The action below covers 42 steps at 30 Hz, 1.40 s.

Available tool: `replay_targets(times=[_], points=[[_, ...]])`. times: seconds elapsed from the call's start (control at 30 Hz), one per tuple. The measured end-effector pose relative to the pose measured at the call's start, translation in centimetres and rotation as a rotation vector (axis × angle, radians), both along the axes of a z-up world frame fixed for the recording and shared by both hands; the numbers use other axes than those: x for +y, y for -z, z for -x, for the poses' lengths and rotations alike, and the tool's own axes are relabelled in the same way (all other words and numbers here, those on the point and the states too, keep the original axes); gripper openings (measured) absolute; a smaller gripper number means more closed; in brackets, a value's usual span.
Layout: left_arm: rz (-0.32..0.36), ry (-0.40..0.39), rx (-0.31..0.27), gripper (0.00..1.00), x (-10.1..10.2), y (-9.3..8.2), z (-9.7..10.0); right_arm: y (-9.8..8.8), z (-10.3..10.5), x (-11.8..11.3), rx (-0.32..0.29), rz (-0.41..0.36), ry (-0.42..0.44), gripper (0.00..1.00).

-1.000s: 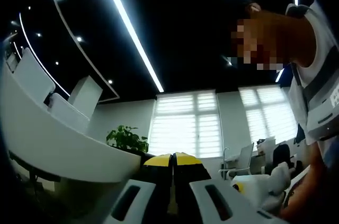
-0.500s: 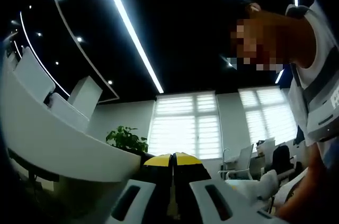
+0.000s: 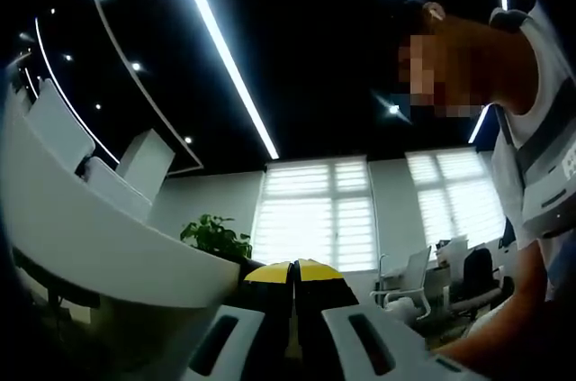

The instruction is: Clamp the fixed fixture on the desktop, loosen the retaining clip, secure it to the edge of the desk, and tighten the retaining clip.

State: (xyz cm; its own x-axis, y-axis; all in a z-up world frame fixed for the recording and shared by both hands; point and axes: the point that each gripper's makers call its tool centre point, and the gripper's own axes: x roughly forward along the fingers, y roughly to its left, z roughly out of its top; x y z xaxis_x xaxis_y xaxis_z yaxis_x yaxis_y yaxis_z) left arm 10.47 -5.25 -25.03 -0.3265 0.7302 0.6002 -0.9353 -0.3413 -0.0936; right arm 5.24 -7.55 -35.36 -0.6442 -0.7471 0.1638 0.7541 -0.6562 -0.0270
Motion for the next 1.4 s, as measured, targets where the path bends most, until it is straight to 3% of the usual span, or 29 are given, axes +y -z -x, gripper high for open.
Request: replay_targets(times=[0.1,0.17,0.23,0.33,0.57,0.63,0.77,0.83,0.93,1.17,1.37,1.4], points=[[-0.002,0.001,-0.002,0.02,0.0,0.0,0.0,0.1,0.1,-0.2,-0.019,-0.013,0.049,0.27],[0.002,0.002,-0.001,0.02,0.1,0.1,0.0,0.3,0.2,0.0,0.027,-0.076,0.105,0.27],[0.003,0.002,-0.001,0.02,0.1,0.1,0.0,1.0,-0.1,-0.2,0.035,-0.129,0.137,0.33],[0.007,-0.002,0.001,0.02,0.1,0.1,0.0,1.2,-1.1,-0.3,0.028,-0.092,0.170,0.46],[0.002,-0.004,0.000,0.02,0.1,0.1,-0.1,1.0,-3.3,1.3,-0.034,0.006,0.419,0.44],[-0.002,-0.009,-0.002,0.02,0.0,0.1,-0.1,-0.5,-4.5,0.5,0.006,0.049,0.440,0.43],[-0.001,-0.014,-0.005,0.02,0.0,0.1,0.0,0.1,-4.2,0.3,0.020,-0.069,0.543,0.45],[0.002,-0.016,-0.004,0.02,-0.1,0.1,0.0,1.1,-3.6,1.0,-0.009,-0.099,0.600,0.48],[0.000,-0.014,-0.005,0.02,-0.3,0.1,0.0,1.7,-2.9,1.4,-0.050,-0.073,0.617,0.48],[-0.016,-0.004,-0.006,0.02,-0.2,0.0,0.0,0.7,-1.2,0.5,0.005,-0.076,0.638,0.43],[-0.014,0.001,-0.006,0.02,0.0,0.1,0.0,0.3,-1.2,1.0,0.013,-0.071,0.642,0.34],[-0.014,0.000,-0.006,0.02,0.0,0.1,0.0,0.5,-0.4,1.0,0.010,-0.072,0.646,0.33]])
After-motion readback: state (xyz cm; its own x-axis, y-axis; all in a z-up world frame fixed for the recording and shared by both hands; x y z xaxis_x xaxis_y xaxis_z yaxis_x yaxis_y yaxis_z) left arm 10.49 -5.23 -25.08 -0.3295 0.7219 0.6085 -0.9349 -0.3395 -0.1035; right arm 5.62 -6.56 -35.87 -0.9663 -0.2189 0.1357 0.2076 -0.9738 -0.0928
